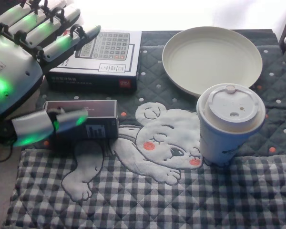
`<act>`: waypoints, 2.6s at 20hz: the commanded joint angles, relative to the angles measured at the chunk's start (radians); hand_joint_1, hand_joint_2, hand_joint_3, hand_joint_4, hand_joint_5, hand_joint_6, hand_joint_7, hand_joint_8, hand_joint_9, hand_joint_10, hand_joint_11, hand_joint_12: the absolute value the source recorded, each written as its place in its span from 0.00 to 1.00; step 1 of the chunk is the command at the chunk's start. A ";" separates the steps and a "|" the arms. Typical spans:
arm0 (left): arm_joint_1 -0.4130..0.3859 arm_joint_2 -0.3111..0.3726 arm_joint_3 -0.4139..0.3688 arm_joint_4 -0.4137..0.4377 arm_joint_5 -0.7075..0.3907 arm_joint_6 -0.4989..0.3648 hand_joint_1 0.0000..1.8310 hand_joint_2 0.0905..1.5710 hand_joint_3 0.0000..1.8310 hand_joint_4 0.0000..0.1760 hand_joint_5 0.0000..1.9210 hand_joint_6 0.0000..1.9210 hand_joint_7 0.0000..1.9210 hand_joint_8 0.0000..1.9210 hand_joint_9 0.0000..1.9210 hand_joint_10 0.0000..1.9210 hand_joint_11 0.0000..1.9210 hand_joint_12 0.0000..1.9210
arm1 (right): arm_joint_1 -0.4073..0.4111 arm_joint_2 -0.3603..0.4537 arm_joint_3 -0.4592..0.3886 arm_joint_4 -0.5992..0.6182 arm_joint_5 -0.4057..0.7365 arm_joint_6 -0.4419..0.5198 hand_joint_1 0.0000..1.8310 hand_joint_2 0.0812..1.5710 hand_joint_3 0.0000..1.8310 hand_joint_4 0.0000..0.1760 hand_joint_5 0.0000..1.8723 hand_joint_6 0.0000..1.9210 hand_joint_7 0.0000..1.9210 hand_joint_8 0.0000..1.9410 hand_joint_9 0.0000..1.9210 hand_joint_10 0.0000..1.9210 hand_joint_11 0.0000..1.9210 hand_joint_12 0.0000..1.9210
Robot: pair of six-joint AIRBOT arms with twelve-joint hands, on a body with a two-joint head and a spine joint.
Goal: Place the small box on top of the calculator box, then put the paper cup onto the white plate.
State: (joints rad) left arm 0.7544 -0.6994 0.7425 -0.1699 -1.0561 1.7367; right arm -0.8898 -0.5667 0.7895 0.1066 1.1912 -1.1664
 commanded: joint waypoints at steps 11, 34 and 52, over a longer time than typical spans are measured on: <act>-0.037 -0.087 0.062 -0.093 0.083 0.014 0.28 0.72 0.00 0.64 0.00 0.00 0.01 0.00 0.01 0.00 0.00 0.16 | 0.010 0.006 -0.001 0.010 0.123 -0.006 0.33 0.78 0.02 0.01 0.00 0.00 0.00 0.00 0.00 0.00 0.00 0.00; -0.188 -0.136 0.083 -0.226 -0.005 0.247 0.66 0.75 0.00 0.00 0.41 0.59 0.45 0.72 0.40 0.72 0.33 0.91 | 0.010 -0.005 0.004 0.010 0.114 -0.006 0.36 0.80 0.00 0.00 0.00 0.00 0.00 0.00 0.00 0.00 0.00 0.25; -0.471 -0.413 0.515 -0.555 0.485 0.247 0.28 0.65 0.00 1.00 0.00 0.00 0.00 0.00 0.00 0.01 0.00 0.52 | 0.010 -0.043 0.022 0.000 0.084 -0.006 0.28 0.84 0.01 0.00 0.00 0.00 0.00 0.00 0.00 0.00 0.00 0.00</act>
State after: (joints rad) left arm 0.2909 -1.1198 1.2514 -0.7536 -0.4747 1.9797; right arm -0.8902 -0.6170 0.8047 0.0948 1.1580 -1.1664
